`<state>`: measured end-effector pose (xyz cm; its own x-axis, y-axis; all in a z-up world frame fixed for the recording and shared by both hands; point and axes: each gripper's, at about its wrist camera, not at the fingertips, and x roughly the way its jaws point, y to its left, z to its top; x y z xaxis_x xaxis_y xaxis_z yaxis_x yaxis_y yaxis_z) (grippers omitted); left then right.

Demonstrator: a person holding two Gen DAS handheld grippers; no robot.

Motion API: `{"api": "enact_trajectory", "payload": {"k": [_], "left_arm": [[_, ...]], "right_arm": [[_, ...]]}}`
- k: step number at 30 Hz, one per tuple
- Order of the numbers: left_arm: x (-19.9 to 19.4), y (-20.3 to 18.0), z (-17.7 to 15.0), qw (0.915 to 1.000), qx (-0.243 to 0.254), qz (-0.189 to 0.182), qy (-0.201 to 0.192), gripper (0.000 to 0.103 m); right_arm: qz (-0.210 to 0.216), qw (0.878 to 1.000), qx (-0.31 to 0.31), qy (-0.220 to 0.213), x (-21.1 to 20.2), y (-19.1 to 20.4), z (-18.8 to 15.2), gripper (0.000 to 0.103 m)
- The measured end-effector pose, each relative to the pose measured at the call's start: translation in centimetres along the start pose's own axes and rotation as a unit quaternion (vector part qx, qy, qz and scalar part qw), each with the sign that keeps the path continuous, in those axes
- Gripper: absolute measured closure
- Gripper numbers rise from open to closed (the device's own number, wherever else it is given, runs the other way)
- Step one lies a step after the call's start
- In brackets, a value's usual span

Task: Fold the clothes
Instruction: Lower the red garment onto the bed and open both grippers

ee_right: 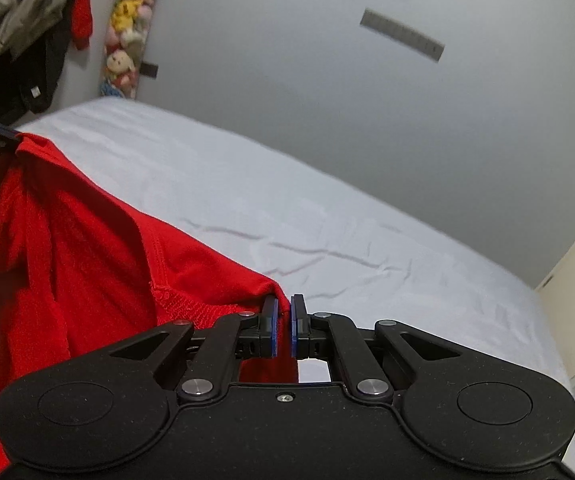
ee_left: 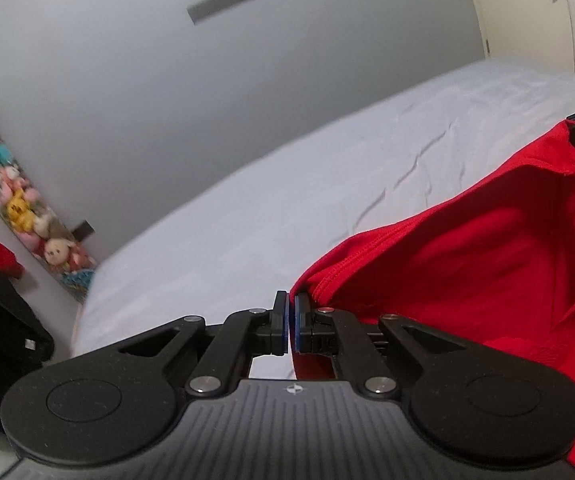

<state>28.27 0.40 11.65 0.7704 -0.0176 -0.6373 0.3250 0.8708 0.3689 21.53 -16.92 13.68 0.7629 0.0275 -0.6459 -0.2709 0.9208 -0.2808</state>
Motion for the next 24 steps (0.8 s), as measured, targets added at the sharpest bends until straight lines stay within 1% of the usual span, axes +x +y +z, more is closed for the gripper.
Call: {"api": "enact_trajectory", "payload": {"k": [1,4,8,9,10,11,12,13,14,16,18,20,22,23,24], "left_arm": [[1.0,0.1,-0.2,0.9999,-0.007,-0.004,0.007,0.101],[3.5,0.5,-0.7,0.9993,-0.027,-0.013,0.023,0.099],[6.3,1.0,-1.5,0.9979,-0.045,-0.020,0.043,0.097],[6.9,1.1,-1.9,0.9972,-0.048,-0.024,0.051,0.094],[7.3,1.2,-2.1,0.9969,-0.049,-0.026,0.056,0.087],[7.5,1.3,-2.1,0.9966,-0.049,-0.024,0.061,0.083],[7.7,1.4,-2.3,0.9963,-0.050,-0.023,0.067,0.075],[7.7,1.7,-2.6,0.9960,-0.052,-0.023,0.069,0.072],[7.9,2.0,-2.7,0.9960,-0.054,-0.022,0.067,0.071],[6.7,3.0,-3.1,0.9964,-0.060,-0.024,0.054,0.063],[5.4,3.7,-3.6,0.9962,-0.069,-0.028,0.044,0.059],[3.8,4.2,-4.1,0.9961,-0.070,-0.039,0.038,0.059],[1.7,4.7,-4.7,0.9962,-0.063,-0.051,0.031,0.056],[0.5,4.8,-5.2,0.9963,-0.056,-0.058,0.028,0.055],[-0.6,4.9,-5.7,0.9963,-0.050,-0.065,0.024,0.051]], "right_arm": [[0.003,1.000,0.003,0.011,2.6,0.0,-0.3,0.099],[0.004,1.000,0.011,0.021,5.9,-0.1,-0.6,0.099],[0.019,0.997,0.050,0.047,11.3,-0.7,-1.0,0.098],[0.019,0.997,0.053,0.050,11.9,-0.7,-1.2,0.098],[0.015,0.996,0.056,0.060,13.5,-0.7,-1.5,0.098],[0.015,0.996,0.057,0.063,14.1,-0.8,-1.6,0.096],[0.015,0.996,0.058,0.064,14.6,-0.8,-1.8,0.090],[0.015,0.996,0.059,0.065,15.1,-0.8,-1.9,0.087],[0.012,0.996,0.060,0.063,15.5,-0.8,-2.0,0.079],[0.009,0.996,0.065,0.059,15.2,-0.9,-1.8,0.077],[0.018,0.995,0.084,0.059,14.8,-1.7,-1.7,0.070],[0.018,0.994,0.091,0.062,14.1,-2.1,-1.8,0.070],[0.022,0.993,0.099,0.068,13.2,-2.6,-2.0,0.069],[0.025,0.992,0.104,0.072,12.7,-2.8,-2.3,0.066],[0.024,0.991,0.106,0.074,12.0,-2.8,-2.7,0.064]]}}
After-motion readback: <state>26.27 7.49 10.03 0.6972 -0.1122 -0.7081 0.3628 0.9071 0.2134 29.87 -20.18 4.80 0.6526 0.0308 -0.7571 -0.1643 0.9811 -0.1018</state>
